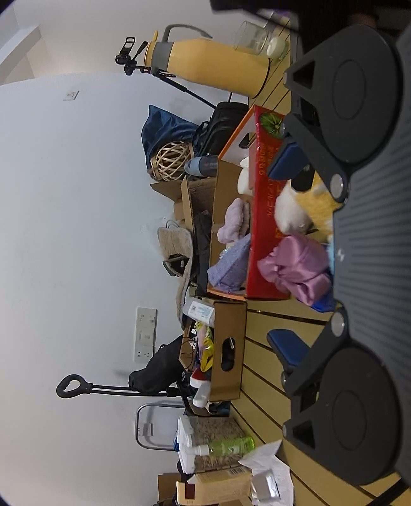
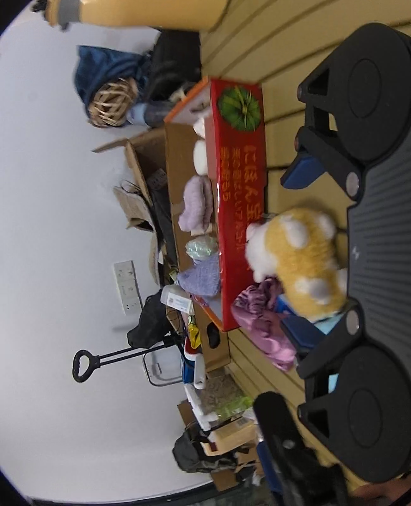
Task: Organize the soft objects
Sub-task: 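Grasp the yellow-white plush toy with the right tool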
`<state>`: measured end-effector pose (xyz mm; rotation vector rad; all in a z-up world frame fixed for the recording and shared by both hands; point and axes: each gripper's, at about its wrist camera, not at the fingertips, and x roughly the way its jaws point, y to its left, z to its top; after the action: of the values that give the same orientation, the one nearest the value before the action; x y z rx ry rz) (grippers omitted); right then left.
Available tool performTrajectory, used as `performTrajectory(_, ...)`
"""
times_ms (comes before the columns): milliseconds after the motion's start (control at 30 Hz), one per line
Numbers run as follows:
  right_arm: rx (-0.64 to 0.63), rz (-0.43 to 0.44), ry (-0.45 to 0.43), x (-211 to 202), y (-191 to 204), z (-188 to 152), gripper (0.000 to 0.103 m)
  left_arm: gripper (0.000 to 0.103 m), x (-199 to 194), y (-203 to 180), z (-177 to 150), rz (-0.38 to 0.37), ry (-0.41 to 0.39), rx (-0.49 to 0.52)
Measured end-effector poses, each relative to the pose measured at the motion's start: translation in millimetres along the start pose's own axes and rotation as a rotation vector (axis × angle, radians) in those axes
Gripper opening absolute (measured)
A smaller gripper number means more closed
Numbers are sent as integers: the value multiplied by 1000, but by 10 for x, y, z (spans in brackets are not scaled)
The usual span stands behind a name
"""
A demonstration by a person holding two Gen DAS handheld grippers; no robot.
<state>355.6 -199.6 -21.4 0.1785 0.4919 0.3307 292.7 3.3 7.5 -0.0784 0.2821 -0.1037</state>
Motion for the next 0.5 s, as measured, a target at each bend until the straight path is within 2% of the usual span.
performTrajectory(67,17,-3,19,172,-30,57,81,102,108,-1,23,-8,8,-16)
performTrajectory(133,35,-11,65,344,-71,88,70,99,184,-6,27,-14,23,-39)
performTrajectory(167,49,-6,87,401,-107,87,60,99,212,-21,23,-23,31,-44)
performTrajectory(267,119,59,94,376,-280,44,50,95,265,-116,-19,-55,55,-28)
performTrajectory(367,139,55,93,220,-427,34,37,92,294,-237,-55,-100,84,-36)
performTrajectory(500,154,3,79,-74,-630,-58,35,81,390,-449,-132,-199,145,-64)
